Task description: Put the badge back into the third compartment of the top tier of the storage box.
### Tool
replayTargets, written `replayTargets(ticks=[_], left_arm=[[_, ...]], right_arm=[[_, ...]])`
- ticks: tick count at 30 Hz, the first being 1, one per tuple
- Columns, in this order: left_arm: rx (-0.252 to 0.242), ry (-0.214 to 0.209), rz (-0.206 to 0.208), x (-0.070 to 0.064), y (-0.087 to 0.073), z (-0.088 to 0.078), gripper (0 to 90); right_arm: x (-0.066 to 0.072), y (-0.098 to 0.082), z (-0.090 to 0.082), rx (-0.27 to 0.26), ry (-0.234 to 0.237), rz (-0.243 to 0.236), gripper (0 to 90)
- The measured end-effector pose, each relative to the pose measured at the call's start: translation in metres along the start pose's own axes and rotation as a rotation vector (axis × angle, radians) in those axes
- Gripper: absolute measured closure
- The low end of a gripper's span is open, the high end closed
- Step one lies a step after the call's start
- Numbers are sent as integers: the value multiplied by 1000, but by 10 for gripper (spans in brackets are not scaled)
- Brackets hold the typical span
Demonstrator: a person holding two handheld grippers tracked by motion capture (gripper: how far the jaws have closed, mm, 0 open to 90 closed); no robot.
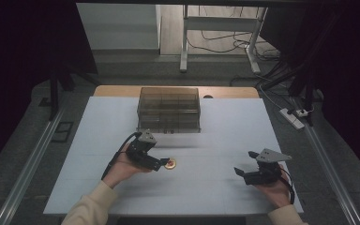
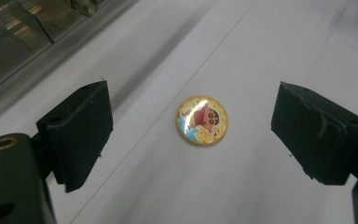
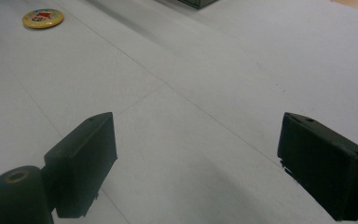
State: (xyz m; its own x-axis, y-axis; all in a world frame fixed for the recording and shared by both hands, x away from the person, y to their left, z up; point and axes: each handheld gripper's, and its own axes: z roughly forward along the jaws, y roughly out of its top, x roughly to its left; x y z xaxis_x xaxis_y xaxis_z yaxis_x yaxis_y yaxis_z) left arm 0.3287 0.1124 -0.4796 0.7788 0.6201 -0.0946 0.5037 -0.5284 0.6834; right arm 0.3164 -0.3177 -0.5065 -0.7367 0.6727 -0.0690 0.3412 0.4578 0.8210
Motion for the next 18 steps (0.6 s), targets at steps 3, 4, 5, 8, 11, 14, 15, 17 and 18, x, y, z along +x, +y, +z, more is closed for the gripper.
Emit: replayTargets(ticks=[3,4,5,8,11,14,15,17,18], left_arm=[[4,-4,0,0,2,3,128],[6,-7,1,0,2,4,128],[8,-9,1,0,3,5,128],[18,-15,3,0,5,9,128],[28,-14,6,0,8,13,129],[35,-16,13,-1,11,17,130],[39,-17,12,-1,12,18,131],[46,-21,13,-1,14,22,132],[52,-22,14,-1,14,24,133]], right_arm=[[0,0,0,3,0,0,116],[0,0,1,4,0,0,116],[0,0,0,8,1,-1,116],[0,0,1,11,-1,-2,116],[0,0,1,13,0,-4,116],[0,0,1,12,0,-3,117],[0,-1,1,13,0,-2,117],[0,-1,2,14,0,-1,117],[0,-1,2,14,0,-1,117]])
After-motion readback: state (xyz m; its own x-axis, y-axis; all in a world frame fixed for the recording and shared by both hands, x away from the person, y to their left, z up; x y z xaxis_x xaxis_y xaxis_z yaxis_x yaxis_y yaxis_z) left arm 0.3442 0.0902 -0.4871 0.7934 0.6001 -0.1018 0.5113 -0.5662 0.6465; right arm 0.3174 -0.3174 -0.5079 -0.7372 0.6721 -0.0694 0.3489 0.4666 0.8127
